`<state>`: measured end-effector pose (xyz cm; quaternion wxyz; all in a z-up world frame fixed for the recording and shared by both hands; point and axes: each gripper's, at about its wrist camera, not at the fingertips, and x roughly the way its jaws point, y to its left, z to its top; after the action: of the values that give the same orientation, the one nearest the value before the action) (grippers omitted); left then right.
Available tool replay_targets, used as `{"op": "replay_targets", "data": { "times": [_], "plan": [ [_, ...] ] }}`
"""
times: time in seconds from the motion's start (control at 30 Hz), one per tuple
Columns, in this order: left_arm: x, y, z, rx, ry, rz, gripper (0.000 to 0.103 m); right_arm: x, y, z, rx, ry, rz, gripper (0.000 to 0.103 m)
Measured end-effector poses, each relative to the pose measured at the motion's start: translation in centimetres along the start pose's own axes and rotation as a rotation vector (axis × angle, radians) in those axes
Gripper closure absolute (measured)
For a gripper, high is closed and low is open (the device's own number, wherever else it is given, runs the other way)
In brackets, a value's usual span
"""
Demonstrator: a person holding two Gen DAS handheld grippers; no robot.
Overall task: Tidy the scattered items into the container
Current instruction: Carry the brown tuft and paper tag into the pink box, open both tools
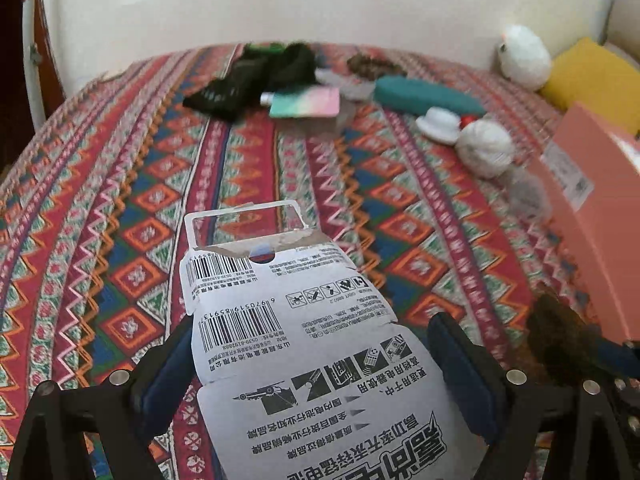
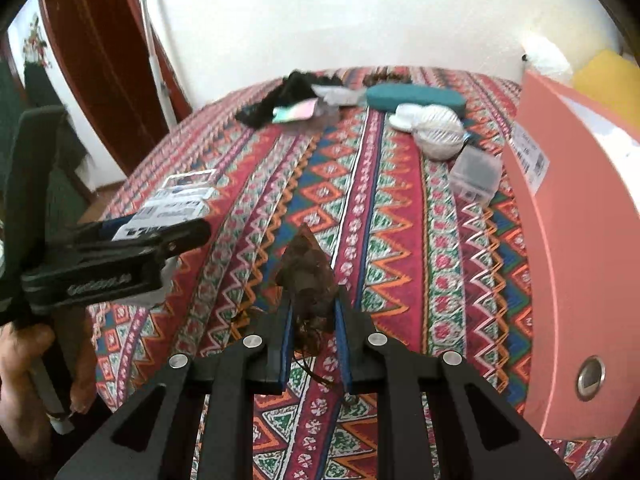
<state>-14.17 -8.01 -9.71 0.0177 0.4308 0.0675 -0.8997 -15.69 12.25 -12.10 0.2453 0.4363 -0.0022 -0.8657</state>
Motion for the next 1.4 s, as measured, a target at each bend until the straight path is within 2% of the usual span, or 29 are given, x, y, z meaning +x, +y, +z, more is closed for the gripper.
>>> {"op": "replay_targets", "data": {
  "times": [0.53, 0.8, 0.9, 1.03, 1.13, 1.23, 1.37, 1.4],
  "plan": [
    [-5.7, -1.4, 1.1, 0.008, -0.141, -0.062, 0.011, -4.4, 1.1, 1.1, -0.024, -0.157, -0.007, 0.084],
    [-9.8, -6.2, 2.1, 0.074, -0.208, -0.127, 0.011, -11.6, 0.2, 0.9, -0.016, -0.348, -0.033, 0.084],
    [-11.3, -9.0, 3.3, 0.09, -0.241, -0.19, 0.011, -14.8, -1.7, 0.7, 0.014, -0.436, -0.09, 0.084],
    [-12.7, -14.4, 5.1, 0.158, -0.286, -0.284, 0.011, -19.5, -6.0, 0.3, 0.114, -0.55, -0.232, 0.084],
    [-12.6, -19.4, 6.2, 0.226, -0.289, -0.341, 0.011, -22.5, -10.1, -0.5, 0.204, -0.618, -0.357, 0.084],
    [-11.5, -24.7, 6.8, 0.299, -0.254, -0.396, 0.011, -24.4, -14.1, -1.6, 0.303, -0.633, -0.451, 0.084],
    [-9.1, -31.1, 7.6, 0.381, -0.226, -0.396, 0.01, -24.3, -19.0, -1.4, 0.39, -0.593, -0.457, 0.082],
    [-8.3, -32.3, 8.0, 0.389, -0.211, -0.395, 0.009, -23.6, -20.2, -1.1, 0.401, -0.563, -0.457, 0.075]
  ]
}}
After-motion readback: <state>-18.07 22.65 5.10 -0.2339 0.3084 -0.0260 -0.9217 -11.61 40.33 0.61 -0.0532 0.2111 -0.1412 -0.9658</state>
